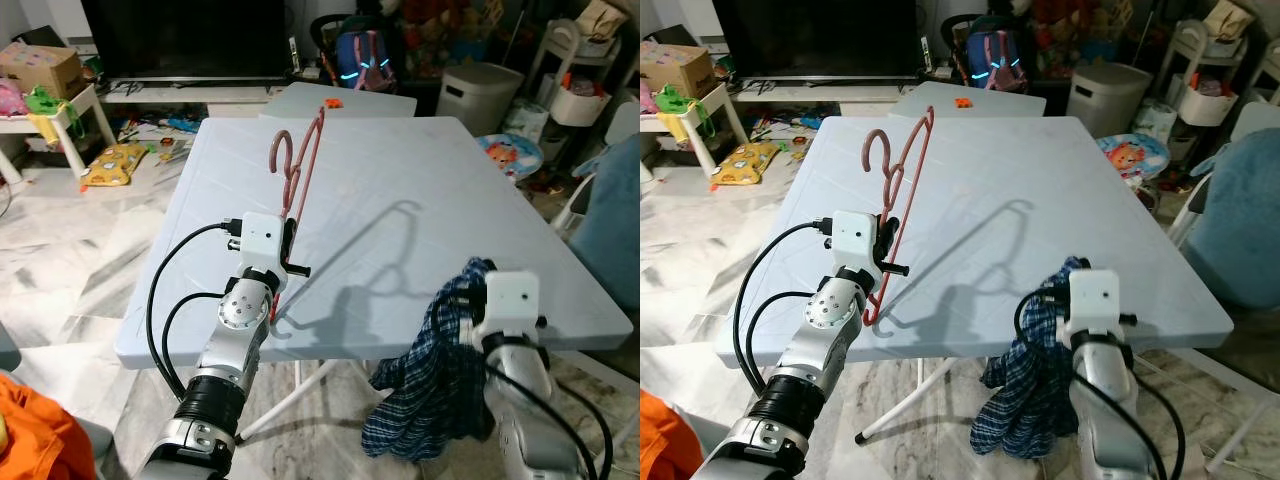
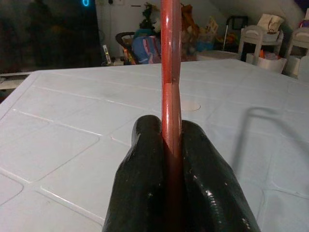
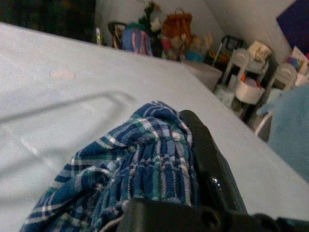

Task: Hang hanger

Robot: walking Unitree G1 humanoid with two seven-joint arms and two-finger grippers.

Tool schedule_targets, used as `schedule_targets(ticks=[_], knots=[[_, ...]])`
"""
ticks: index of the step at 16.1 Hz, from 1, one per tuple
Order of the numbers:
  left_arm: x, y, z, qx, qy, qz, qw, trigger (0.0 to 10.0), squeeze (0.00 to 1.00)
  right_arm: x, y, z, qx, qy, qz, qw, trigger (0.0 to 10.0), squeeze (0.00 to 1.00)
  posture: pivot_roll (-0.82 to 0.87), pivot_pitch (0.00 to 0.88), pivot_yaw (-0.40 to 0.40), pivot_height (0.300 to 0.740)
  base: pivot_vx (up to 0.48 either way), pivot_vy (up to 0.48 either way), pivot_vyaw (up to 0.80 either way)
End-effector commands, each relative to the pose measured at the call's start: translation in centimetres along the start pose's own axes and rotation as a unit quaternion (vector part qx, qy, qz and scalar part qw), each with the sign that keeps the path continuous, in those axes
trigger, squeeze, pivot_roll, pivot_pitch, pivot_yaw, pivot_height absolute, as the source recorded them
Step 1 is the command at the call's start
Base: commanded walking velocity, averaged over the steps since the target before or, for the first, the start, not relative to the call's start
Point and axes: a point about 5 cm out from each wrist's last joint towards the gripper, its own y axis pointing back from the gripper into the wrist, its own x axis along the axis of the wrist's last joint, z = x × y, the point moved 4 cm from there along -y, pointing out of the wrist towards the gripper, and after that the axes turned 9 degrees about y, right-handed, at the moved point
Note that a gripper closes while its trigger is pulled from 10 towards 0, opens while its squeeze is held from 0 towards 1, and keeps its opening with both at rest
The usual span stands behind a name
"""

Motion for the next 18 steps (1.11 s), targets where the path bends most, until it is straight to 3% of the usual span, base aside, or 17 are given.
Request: schedule_targets(ticks=[1,4,6,7,8,9,10,12,14,16,18], knots=[[-1.6,0.3,-0.3,0.013,-0.004,-0.033,0.999,10.0,0.00,3.1,-1.9,0.2,0.010,-0.008,0.045,0.999,10.0,0.00,0.05,0.000,-0.027,0.740,0.000,0.000,0.00],[-1.5,0.4,-0.8,0.018,-0.013,-0.033,0.999,10.0,0.00,5.5,-4.8,-0.6,0.036,-0.023,0.070,0.997,10.0,0.00,0.08,0.000,-0.046,0.740,0.000,0.000,0.00],[-1.6,1.4,-2.7,0.030,-0.021,-0.038,0.999,10.0,0.00,9.2,-8.7,-1.8,0.072,-0.039,0.096,0.992,10.0,0.00,0.14,0.000,-0.087,0.740,0.000,0.000,0.00],[-1.7,1.7,-3.2,0.034,-0.024,-0.039,0.998,10.0,0.00,10.3,-9.7,-2.0,0.077,-0.047,0.102,0.991,10.0,0.00,0.16,0.000,-0.100,0.740,0.000,0.000,0.00],[-2.0,2.3,-4.1,0.047,-0.028,-0.043,0.998,10.0,0.00,12.9,-11.3,-2.1,0.078,-0.073,0.120,0.987,10.0,0.00,0.18,0.000,-0.113,0.740,0.000,0.000,0.00],[-2.1,2.4,-4.3,0.052,-0.028,-0.044,0.997,10.0,0.00,13.8,-11.7,-2.1,0.076,-0.082,0.127,0.986,10.0,0.00,0.18,0.000,-0.113,0.740,0.000,0.000,0.00],[-2.1,2.7,-4.6,0.059,-0.027,-0.044,0.997,10.0,0.00,19.1,-13.1,-1.1,0.063,-0.165,0.174,0.969,10.0,0.00,0.20,0.000,-0.123,0.740,0.000,0.000,0.00],[-1.5,2.9,-4.0,0.057,-0.028,-0.033,0.997,10.0,0.00,25.2,-13.3,1.1,0.040,-0.224,0.252,0.941,10.0,0.00,0.22,0.000,-0.134,0.740,0.000,0.000,0.00],[-1.0,2.9,-4.0,0.056,-0.031,-0.024,0.998,10.0,0.00,26.9,-12.7,2.3,0.029,-0.234,0.295,0.926,10.0,0.00,0.22,0.000,-0.132,0.740,0.000,0.000,0.00],[-1.2,3.0,-4.0,0.054,-0.031,-0.030,0.998,10.0,0.00,26.3,-12.6,3.1,0.017,-0.229,0.305,0.924,10.0,0.00,0.20,0.000,-0.119,0.740,0.000,0.000,0.00],[-1.2,2.8,-3.4,0.043,-0.029,-0.034,0.998,10.0,0.00,20.1,-13.0,1.7,0.023,-0.184,0.233,0.955,10.0,0.00,0.19,0.000,-0.107,0.740,0.000,0.000,0.00]])
